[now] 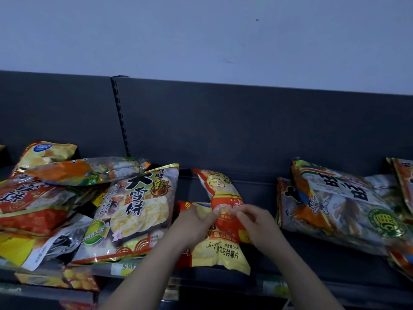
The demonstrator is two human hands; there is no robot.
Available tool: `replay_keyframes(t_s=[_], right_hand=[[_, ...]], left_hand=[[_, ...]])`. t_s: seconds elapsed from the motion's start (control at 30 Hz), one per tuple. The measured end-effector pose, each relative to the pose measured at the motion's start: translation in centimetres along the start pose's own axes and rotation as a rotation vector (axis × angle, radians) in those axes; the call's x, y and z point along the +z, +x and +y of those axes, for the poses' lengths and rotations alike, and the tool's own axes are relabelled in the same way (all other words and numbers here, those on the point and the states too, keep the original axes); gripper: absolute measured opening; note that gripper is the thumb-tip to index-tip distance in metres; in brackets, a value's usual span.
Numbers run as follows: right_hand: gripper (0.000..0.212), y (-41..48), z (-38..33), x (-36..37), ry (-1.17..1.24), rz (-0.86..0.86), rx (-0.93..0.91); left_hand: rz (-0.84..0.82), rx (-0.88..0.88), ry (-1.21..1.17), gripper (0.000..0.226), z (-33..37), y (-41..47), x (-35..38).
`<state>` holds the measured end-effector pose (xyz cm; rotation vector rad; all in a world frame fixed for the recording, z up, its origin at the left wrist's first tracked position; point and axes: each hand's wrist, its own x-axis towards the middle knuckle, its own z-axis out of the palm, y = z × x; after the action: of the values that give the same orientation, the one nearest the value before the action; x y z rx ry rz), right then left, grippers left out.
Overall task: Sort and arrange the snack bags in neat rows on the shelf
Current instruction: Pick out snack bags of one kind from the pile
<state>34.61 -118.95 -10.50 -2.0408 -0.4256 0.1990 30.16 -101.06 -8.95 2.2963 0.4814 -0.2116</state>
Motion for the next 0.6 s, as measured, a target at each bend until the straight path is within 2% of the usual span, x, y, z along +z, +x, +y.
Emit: replay_keyframes(t_s=[0.03,0.1,0.17,0.2,0.3,0.4,0.53,0.6], right_hand=[[0.019,0.4,0.6,-0.1,-0.059,0.049,0.041],[0.061,1.0,2.0,0.0,-0.194,0.047,0.17],[0.091,1.6,3.3,0.1,-0.152,0.03,0.271],[0.096,1.9,3.8,0.1,-0.062,0.019,0.295],[0.076,1.6,3.6,-0.3,0.154,-0.034,0.351],[0.045,0.8,2.6,0.0,0.297,-0.066,0.338],[0.047,-0.2,1.8,0.3,0.375,-0.027,0.327],[0.043,-0.7,1.5,0.1,0.398,-0.02,0.314]], left_hand=[[0.001,-0.016,-0.022,0.092,0.2,0.2,0.2],[0.016,-0.048,-0.047,0.093,0.6,0.3,0.4],[0.041,-0.079,-0.076,0.093,0.9,0.4,0.5],[0.044,-0.101,-0.1,0.095,1.0,0.5,0.5],[0.024,-0.129,-0.241,0.098,0.8,0.6,0.6],[0.011,-0.103,-0.44,0.082,0.7,0.7,0.4],[-0.033,-0.058,-0.583,0.088,1.1,0.6,-0.2],[-0.061,-0.059,-0.66,0.083,1.2,0.4,-0.6]])
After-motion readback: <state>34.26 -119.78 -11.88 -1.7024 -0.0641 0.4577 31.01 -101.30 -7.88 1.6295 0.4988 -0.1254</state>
